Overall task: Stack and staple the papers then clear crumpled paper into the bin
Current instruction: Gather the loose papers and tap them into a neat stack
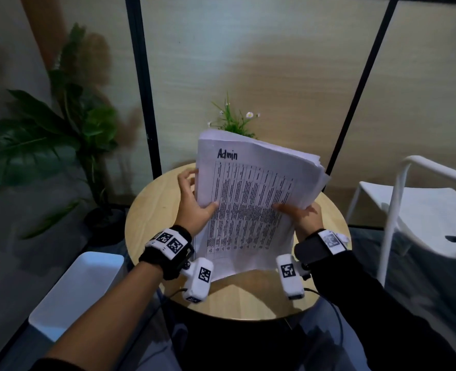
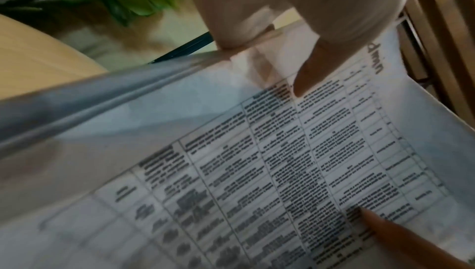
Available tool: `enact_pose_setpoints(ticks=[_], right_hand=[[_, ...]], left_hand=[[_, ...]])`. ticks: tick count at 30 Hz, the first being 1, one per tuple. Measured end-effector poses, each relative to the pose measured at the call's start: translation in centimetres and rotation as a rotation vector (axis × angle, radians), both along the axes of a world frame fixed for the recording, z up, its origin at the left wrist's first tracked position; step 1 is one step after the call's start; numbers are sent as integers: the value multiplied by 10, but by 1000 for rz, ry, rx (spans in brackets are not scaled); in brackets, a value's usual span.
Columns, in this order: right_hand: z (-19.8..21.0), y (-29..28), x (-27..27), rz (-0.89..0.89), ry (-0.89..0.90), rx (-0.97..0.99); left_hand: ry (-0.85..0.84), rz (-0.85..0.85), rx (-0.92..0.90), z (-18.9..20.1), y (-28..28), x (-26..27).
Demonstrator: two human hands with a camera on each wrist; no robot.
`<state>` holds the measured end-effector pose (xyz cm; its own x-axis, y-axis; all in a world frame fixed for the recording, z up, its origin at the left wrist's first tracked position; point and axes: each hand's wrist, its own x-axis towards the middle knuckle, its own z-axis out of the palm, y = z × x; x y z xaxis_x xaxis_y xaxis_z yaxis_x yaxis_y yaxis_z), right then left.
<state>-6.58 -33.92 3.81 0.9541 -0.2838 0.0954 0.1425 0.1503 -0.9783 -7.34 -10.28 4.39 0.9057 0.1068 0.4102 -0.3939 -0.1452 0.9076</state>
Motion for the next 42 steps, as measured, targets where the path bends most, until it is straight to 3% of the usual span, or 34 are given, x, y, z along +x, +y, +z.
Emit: enact_pose_setpoints(ticks=[3, 7, 11, 16, 20, 24, 36, 42], right_hand=[[-5, -1, 1, 41, -19, -9], [-12, 5, -2, 25, 17, -61], [-4, -1, -3, 30, -88, -37], [-10, -2, 1, 119, -58, -22], [-6, -10, 8, 58, -63, 51], [0, -6, 12, 53, -54, -40], [6, 0, 10, 122, -64, -151], [8, -5, 12, 107, -73, -136]], left_hand=[[61, -10, -59, -8, 0, 2], [128, -7, 4, -18, -1, 5], [142, 16, -160, -13, 6, 9], [193, -52, -81, -17, 6, 2], [178, -44, -124, -10, 9, 4], [119, -69, -25, -4, 2, 4], [112, -64, 7, 6, -1, 1], [150, -130, -135, 0, 8, 3]])
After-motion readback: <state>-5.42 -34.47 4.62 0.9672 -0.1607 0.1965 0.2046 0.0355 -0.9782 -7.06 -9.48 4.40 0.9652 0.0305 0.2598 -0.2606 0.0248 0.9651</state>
